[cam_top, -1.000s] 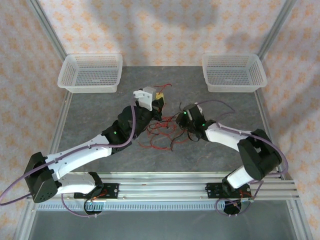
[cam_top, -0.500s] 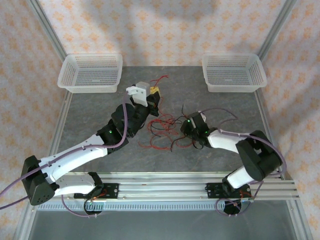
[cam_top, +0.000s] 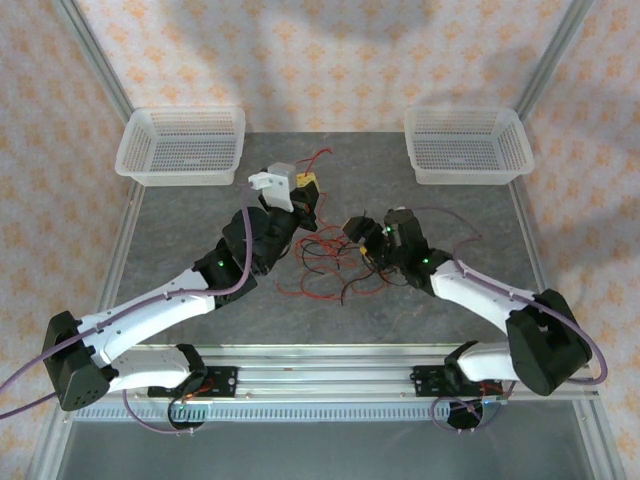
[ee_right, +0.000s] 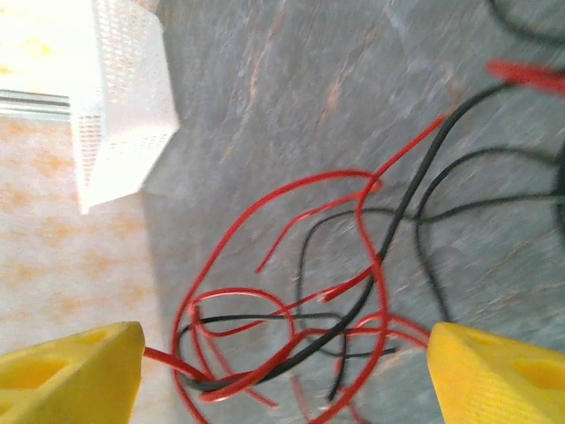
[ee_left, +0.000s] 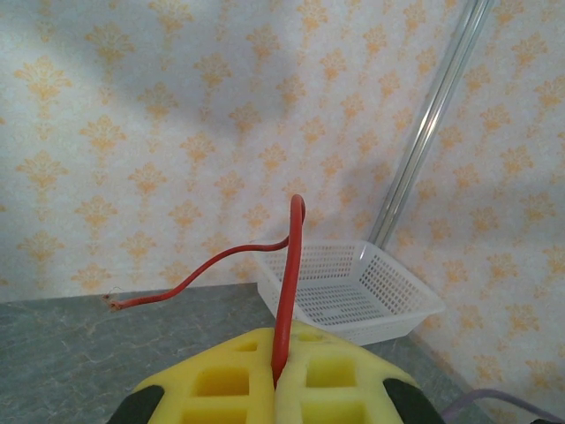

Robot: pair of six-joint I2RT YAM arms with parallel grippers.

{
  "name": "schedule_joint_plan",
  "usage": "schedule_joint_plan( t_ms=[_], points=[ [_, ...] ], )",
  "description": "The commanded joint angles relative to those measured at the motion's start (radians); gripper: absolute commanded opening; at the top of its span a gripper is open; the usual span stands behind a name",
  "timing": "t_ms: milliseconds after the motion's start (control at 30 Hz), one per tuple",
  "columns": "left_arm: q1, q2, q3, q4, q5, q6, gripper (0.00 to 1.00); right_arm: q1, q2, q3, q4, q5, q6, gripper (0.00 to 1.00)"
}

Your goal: Untangle the cables

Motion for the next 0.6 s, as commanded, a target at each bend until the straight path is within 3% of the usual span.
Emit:
schedule_joint_plan(
  t_ms=[0,200,400,467,567],
  points=[
    [0.001,0.007,0.048,0.037,-0.021,-0.002,0.00,-0.002,0.006,-0.047,0.137,-0.093,0.190,0.83],
    [0.001,0.011,0.067,0.052,-0.006,-0.001,0.00,0.006,0.032,-0.070,0.206,-0.089,0.287,0.83],
    [0.000,0.008,0.084,0.048,0.025,-0.014,0.00,0.020,0.139,-0.074,0.340,-0.118,0.345,0.74],
    [0.001,0.005,0.079,0.053,0.034,-0.021,0.00,0.024,0.168,-0.059,0.362,-0.121,0.347,0.69],
    [0.001,-0.002,0.077,0.054,0.042,-0.028,0.00,0.030,0.204,-0.036,0.373,-0.114,0.340,0.49]
  ],
)
